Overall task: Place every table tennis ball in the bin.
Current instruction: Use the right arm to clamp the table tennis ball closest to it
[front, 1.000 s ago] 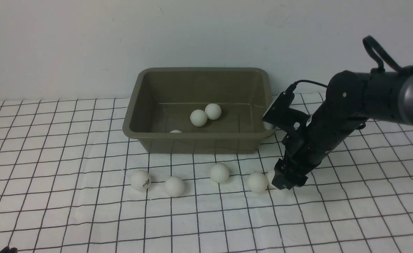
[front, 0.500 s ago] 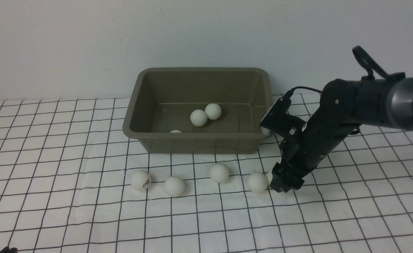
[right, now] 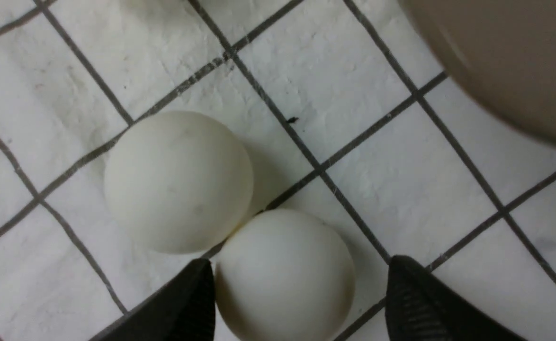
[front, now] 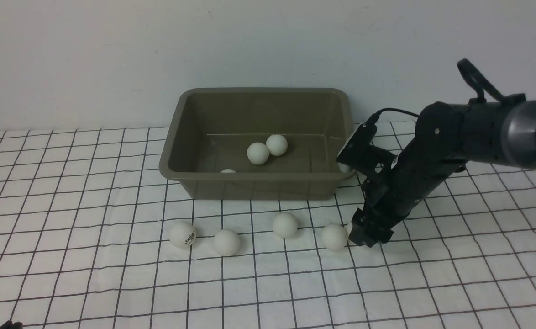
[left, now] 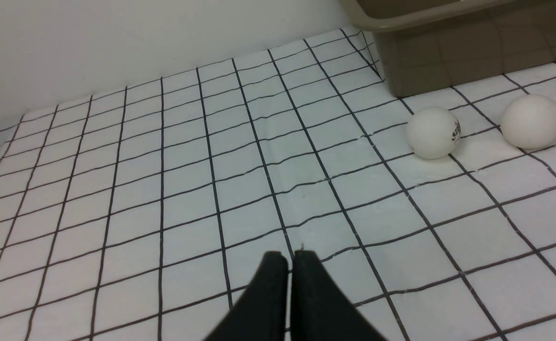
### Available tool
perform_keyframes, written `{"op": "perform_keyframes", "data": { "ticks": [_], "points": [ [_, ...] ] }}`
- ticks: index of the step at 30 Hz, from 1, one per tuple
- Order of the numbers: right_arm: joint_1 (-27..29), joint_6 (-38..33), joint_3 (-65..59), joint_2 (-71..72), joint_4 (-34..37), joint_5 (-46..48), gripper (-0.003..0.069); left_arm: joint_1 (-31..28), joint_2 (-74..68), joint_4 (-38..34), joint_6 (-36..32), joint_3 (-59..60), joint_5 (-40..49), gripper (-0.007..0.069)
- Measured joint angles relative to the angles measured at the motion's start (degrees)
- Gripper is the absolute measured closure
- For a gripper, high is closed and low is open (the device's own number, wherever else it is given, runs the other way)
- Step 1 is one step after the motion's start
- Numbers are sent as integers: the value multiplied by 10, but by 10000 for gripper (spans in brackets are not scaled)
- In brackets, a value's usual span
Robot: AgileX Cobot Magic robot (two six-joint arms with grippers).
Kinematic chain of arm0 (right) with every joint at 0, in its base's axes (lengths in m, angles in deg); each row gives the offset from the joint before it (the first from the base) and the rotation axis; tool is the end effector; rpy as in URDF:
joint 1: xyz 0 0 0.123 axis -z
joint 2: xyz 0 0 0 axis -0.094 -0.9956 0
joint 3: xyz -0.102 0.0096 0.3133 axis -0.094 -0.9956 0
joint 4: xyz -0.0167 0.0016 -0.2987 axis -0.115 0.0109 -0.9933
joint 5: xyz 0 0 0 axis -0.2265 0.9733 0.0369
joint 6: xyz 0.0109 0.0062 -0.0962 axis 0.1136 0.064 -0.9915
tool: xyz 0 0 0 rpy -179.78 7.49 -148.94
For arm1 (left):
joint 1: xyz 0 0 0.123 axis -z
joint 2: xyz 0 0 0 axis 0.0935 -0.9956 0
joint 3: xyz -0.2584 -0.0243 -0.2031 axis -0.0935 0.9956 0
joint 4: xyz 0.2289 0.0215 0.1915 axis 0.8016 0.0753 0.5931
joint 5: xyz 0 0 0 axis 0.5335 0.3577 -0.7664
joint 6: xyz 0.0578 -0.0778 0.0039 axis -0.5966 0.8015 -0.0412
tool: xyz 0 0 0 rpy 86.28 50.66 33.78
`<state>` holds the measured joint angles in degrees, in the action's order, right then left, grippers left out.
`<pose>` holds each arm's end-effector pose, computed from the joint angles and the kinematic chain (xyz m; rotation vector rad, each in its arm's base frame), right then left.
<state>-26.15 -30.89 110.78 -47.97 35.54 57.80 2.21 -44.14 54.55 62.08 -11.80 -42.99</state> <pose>0.4078 0.1757 0.1649 -1.4122 2.5065 0.2470 0.0622 -0.0070 0.1704 0.1971 1.8354 0.0703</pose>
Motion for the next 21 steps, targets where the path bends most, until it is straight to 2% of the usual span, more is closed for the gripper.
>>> {"op": "perform_keyframes", "data": {
  "ticks": [9, 16, 21],
  "points": [
    [0, -1, 0, -10, 0, -1, 218, 0, 0, 0, 0, 0, 0, 629],
    [0, -1, 0, -14, 2, -7, 293, 0, 0, 0, 0, 0, 0, 629],
    [0, -1, 0, -14, 2, -7, 294, 0, 0, 0, 0, 0, 0, 629]
  ]
}}
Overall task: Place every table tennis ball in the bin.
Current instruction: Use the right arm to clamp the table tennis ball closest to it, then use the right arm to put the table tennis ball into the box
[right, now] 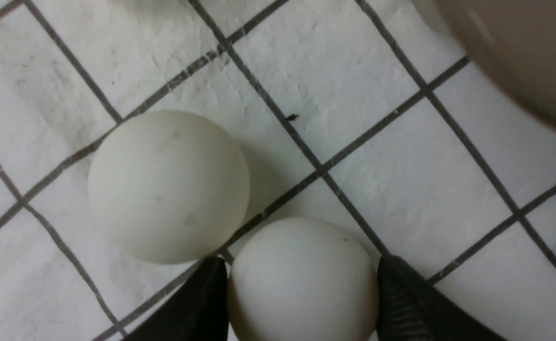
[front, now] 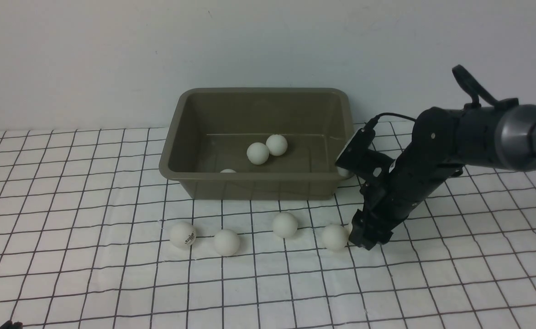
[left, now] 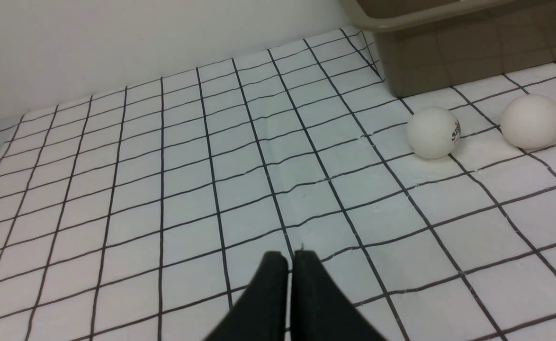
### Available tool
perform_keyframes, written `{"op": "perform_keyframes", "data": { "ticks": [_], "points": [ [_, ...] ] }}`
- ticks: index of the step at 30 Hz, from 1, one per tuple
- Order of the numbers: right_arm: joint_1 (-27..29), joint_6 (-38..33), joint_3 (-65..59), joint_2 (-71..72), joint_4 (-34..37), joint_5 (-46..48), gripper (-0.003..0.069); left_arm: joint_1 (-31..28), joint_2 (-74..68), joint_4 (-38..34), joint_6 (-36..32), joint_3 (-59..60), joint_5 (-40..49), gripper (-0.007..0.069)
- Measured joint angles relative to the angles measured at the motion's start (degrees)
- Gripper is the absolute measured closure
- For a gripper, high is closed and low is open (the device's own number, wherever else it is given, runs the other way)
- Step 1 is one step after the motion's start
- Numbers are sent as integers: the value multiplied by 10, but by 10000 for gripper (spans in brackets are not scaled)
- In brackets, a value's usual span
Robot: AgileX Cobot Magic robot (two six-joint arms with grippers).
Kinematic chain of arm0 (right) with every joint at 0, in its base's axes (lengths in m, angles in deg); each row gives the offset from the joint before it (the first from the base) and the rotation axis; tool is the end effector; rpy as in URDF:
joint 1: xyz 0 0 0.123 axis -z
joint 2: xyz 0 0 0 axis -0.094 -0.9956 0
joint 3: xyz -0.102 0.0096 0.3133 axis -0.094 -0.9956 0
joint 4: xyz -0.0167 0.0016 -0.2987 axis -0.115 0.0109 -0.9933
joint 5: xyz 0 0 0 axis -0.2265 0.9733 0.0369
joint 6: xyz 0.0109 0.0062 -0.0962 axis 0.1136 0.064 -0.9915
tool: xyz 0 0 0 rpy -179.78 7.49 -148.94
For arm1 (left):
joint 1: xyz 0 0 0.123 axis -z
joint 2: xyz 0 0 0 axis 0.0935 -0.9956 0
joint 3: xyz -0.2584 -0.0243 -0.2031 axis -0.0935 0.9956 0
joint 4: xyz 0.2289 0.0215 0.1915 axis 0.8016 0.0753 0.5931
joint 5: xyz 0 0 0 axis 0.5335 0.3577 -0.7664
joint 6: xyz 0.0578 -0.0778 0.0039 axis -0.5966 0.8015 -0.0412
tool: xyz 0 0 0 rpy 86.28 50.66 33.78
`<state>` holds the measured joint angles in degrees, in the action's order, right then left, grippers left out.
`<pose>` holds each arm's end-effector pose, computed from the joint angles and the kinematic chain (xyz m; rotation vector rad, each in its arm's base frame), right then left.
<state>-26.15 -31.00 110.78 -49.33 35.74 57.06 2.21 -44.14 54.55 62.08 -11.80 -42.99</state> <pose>0.4098 0.1764 0.1546 -1.4117 2.5186 0.2500 0.0622 -0.0070 0.1704 0.1971 1.8354 0.0703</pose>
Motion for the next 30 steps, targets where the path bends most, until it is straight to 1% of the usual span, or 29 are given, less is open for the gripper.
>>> {"op": "perform_keyframes", "data": {
  "ticks": [5, 7, 10, 13, 15, 20, 23, 25, 27, 30],
  "points": [
    [0, 0, 1, 0, -3, 5, 294, 0, 0, 0, 0, 0, 0, 629],
    [0, 4, 6, 0, -17, 21, 294, 0, 0, 0, 0, 0, 0, 629],
    [0, 25, 29, 0, -53, 57, 294, 0, 0, 0, 0, 0, 0, 629],
    [0, 70, 75, 10, -113, 112, 294, 0, 0, 0, 0, 0, 0, 629],
    [0, 94, 100, 19, -141, 139, 294, 0, 0, 0, 0, 0, 0, 629],
    [0, 139, 168, 45, -186, 193, 294, 0, 0, 0, 0, 0, 0, 629],
    [-2, 147, 231, 57, -166, 198, 294, 0, 0, 0, 0, 0, 0, 629],
    [-9, 145, 257, 58, -131, 171, 294, 0, 0, 0, 0, 0, 0, 629],
    [-23, 137, 270, 56, -92, 126, 294, 0, 0, 0, 0, 0, 0, 629],
    [-37, 135, 277, 41, -70, 93, 294, 0, 0, 0, 0, 0, 0, 629]
  ]
}}
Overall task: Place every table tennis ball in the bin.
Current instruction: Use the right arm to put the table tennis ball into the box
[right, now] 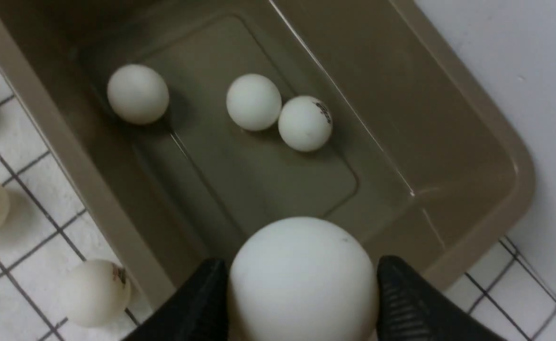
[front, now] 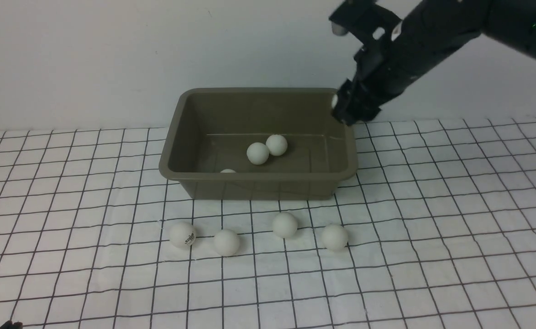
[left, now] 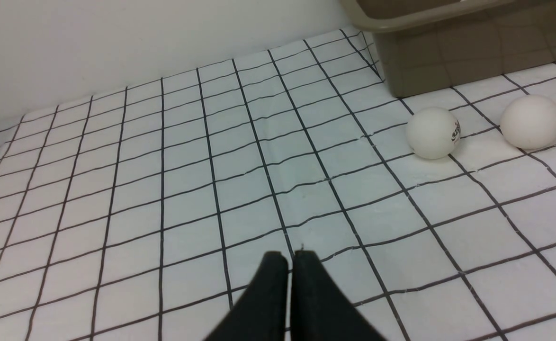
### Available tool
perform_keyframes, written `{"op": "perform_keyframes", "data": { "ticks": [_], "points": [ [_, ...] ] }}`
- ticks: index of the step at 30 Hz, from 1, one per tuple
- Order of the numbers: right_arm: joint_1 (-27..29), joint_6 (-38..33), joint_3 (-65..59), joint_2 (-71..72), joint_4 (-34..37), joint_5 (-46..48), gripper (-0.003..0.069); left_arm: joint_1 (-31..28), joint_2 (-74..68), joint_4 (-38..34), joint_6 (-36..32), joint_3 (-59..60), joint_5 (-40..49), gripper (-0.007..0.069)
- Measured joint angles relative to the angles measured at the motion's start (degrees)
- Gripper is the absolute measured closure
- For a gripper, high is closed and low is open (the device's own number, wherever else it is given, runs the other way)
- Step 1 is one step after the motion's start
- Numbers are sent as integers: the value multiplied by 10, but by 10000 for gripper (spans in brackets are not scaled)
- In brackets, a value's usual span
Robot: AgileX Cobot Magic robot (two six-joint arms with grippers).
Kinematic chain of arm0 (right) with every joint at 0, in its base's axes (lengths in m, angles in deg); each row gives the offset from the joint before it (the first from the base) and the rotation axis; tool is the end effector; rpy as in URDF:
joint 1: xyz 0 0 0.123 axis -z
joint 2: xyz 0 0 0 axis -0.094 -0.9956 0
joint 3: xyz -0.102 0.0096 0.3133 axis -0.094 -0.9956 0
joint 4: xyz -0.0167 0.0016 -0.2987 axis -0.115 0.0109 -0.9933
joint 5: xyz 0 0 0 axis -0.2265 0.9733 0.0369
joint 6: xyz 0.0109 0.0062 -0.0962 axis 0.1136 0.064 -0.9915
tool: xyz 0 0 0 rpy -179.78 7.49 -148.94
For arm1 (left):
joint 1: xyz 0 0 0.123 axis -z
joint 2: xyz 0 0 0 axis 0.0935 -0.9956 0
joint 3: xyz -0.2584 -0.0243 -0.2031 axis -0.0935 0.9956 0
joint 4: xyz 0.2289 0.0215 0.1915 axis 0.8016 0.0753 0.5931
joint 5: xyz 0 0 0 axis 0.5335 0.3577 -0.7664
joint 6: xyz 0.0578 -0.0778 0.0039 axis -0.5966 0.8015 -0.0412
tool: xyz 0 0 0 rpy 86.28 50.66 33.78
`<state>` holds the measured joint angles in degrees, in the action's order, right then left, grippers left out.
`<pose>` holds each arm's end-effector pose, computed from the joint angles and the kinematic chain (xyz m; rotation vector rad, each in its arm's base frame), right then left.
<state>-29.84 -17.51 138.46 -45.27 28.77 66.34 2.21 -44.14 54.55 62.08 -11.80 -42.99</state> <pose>0.4527 0.2208 0.3366 -1.1981 2.2370 0.1453 0.0622 -0.0070 0.1704 0.1971 1.8354 0.0703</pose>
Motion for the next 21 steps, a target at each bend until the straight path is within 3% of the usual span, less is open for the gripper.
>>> {"op": "perform_keyframes", "data": {
  "ticks": [9, 21],
  "points": [
    [-4, 61, 5, -94, 7, -48, 294, 0, 0, 0, 0, 0, 0, 629],
    [-4, 71, 5, -97, 10, -56, 279, 0, 0, 0, 0, 0, 0, 629]
  ]
}}
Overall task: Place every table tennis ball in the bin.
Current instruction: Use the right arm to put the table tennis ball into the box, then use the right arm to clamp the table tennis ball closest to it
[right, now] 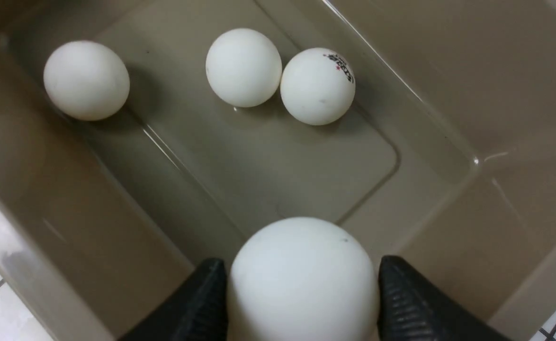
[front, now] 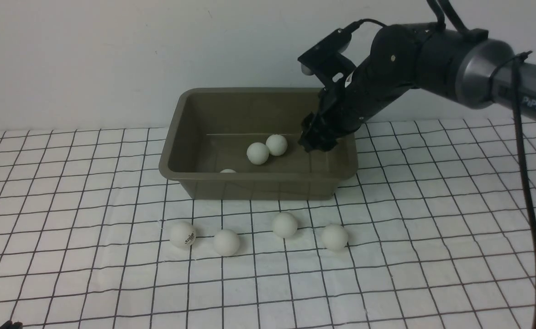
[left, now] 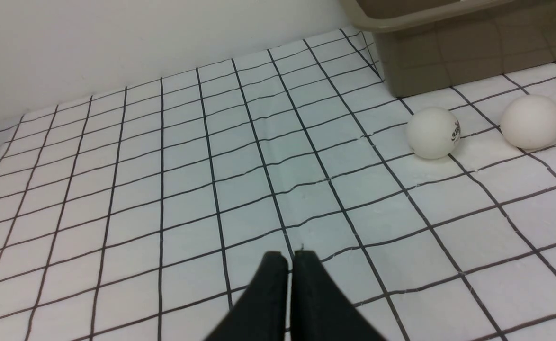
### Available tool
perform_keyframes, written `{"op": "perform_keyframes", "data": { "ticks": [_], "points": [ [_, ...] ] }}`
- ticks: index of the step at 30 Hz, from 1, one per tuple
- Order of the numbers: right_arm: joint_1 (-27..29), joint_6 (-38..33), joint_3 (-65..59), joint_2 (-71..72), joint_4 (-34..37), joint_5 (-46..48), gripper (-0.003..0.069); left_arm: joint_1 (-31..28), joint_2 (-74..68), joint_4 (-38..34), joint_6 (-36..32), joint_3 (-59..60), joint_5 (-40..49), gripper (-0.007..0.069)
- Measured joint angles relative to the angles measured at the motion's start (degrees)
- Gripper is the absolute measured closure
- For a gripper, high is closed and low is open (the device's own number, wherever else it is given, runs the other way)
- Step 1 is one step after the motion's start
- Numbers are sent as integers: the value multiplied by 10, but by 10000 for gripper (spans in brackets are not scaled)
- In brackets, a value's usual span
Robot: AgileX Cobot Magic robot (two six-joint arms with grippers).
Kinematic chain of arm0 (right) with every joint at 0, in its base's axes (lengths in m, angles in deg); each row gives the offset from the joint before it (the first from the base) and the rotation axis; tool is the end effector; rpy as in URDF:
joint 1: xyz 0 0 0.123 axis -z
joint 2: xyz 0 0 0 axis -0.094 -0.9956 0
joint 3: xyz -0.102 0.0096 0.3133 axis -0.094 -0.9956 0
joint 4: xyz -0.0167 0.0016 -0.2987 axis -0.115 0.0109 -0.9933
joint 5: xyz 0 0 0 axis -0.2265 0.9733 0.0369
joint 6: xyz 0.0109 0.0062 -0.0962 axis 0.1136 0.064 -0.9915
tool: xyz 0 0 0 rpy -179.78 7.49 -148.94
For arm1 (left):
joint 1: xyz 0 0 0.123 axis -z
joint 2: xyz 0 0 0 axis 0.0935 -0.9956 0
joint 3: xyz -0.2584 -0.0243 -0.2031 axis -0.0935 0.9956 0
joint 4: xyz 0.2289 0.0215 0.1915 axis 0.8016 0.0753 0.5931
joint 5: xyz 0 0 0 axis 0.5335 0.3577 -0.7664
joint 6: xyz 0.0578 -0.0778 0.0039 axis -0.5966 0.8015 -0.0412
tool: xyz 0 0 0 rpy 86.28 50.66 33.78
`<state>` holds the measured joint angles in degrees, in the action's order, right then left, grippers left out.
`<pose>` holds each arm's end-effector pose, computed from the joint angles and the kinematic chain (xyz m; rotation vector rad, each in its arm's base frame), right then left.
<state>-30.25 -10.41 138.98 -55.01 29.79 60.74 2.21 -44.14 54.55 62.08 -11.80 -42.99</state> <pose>0.4860 0.2404 0.2558 -1.0586 2.3805 0.2112 0.0622 -0.0070 0.1704 0.1971 1.8354 0.0703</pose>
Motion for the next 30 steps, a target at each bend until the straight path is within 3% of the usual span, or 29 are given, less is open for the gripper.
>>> {"op": "perform_keyframes", "data": {
  "ticks": [17, 23, 30],
  "points": [
    [0, 18, 112, -1, -7, 57, 263, 0, 0, 0, 0, 0, 0, 629],
    [0, 46, 138, 20, -45, 190, 263, 0, 0, 0, 0, 0, 0, 629],
    [15, 76, 138, 51, -74, 243, 263, 0, 0, 0, 0, 0, 0, 629]
  ]
}}
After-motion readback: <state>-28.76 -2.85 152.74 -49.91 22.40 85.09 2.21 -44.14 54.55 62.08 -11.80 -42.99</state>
